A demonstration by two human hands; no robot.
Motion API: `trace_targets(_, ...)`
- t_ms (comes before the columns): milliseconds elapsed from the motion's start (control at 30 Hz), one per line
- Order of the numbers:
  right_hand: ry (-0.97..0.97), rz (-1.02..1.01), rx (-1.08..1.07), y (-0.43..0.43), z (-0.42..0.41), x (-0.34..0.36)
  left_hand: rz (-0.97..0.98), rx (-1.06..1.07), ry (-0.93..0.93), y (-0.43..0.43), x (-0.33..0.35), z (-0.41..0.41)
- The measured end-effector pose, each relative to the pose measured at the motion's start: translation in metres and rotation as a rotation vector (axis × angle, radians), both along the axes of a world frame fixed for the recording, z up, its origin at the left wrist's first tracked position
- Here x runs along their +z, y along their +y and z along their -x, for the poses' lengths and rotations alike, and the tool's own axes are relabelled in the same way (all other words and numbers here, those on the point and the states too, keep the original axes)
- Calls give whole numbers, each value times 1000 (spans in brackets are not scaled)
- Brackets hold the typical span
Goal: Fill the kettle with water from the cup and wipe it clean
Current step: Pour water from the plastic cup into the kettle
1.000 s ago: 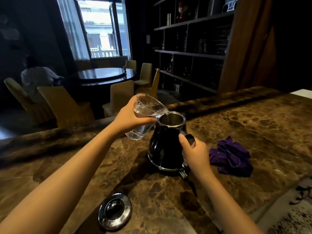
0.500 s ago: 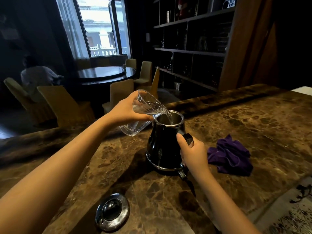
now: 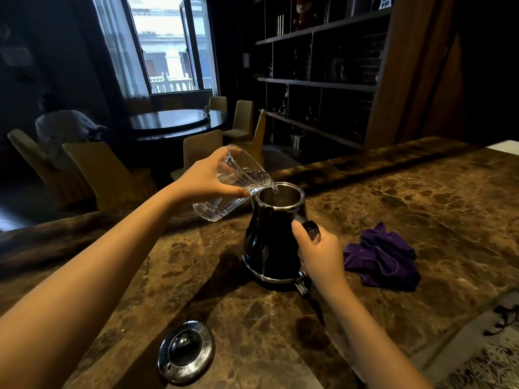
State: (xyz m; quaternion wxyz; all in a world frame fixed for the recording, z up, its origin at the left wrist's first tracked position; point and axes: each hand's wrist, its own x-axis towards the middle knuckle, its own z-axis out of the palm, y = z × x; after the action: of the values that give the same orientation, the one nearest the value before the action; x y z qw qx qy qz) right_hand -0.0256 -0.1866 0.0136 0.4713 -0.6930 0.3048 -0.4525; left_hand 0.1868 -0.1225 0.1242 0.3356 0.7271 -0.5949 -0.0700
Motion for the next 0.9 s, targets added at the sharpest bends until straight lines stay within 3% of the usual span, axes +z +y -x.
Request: trace_targets(900,-31,-17,-11,0,-1,-1,-188,-41,-288,-12,21,-1)
